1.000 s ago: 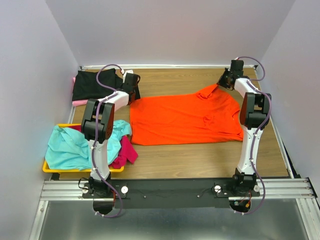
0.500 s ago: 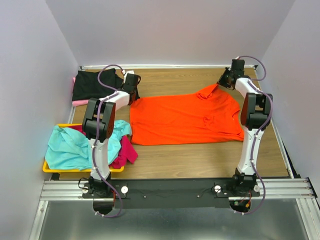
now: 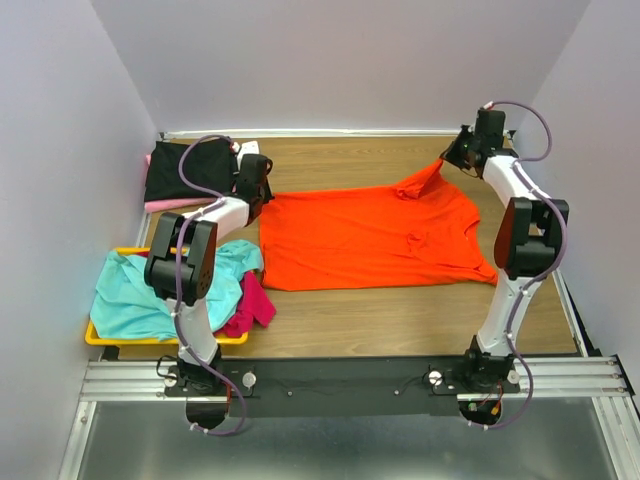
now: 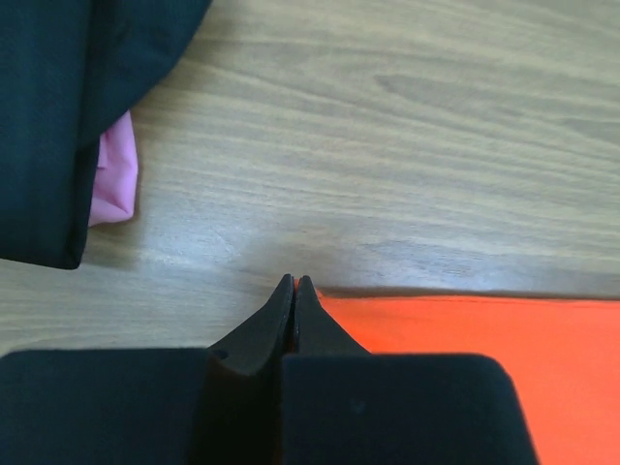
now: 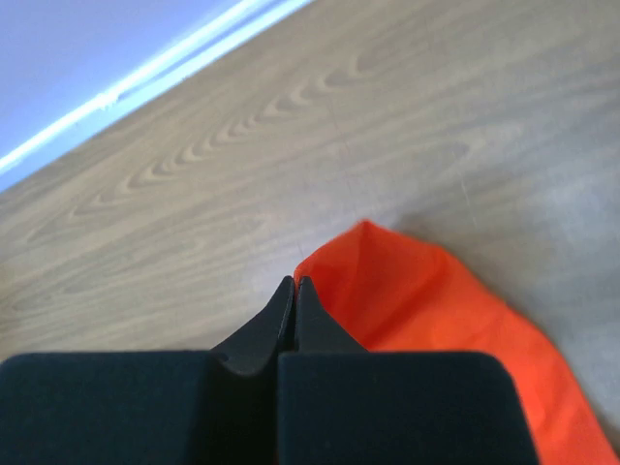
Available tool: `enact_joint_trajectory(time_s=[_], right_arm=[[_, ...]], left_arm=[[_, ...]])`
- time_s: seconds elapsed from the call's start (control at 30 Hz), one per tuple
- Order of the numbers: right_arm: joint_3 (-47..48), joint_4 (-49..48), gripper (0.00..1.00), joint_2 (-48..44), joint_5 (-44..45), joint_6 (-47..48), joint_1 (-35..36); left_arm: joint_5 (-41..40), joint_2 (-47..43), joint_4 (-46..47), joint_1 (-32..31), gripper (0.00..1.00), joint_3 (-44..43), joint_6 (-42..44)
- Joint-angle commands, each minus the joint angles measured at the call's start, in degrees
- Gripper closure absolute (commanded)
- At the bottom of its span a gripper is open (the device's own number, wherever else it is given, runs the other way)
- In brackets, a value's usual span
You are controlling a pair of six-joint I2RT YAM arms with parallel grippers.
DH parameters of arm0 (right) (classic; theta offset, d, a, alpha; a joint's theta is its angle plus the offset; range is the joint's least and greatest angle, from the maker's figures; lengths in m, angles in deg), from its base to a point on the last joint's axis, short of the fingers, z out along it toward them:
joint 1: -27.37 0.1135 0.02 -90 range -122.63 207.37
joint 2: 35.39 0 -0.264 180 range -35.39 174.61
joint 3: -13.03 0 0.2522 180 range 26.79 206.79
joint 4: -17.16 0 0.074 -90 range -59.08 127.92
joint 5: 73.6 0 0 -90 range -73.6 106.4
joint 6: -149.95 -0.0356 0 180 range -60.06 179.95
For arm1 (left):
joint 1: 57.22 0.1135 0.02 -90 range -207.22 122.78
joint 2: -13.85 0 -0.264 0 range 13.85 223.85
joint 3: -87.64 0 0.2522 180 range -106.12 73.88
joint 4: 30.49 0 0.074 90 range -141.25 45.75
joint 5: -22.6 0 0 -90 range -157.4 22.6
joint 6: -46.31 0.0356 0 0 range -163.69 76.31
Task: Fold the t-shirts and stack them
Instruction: Fold the tshirt
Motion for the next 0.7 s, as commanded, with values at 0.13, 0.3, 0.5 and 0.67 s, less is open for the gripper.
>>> enact_joint_trajectory(time_s=[0.13, 0.3, 0.5, 0.67], right_arm=[[-9.6, 0.36, 1.0, -10.09, 0.55, -0.94, -0.38], [-16.19, 0.36, 1.0, -17.3, 2.31, -0.77, -0.38], [-25.07, 0.45, 0.99, -27.05, 3.89, -0.24, -0.38], [-33.23, 0.54, 1.0, -34.17, 5.21, -0.06, -0.38]], left_arm=[[-0.15, -6.68, 7.66, -0.06, 1.0, 6.04, -0.55], [0.48, -7.92, 8.63, -0.59, 1.0, 8.15, -0.64], [0.65, -9.67, 9.5, -1.38, 1.0, 10.87, 0.06], [0.04, -12.75, 11.0, -2.26, 1.0, 14.57, 0.5]])
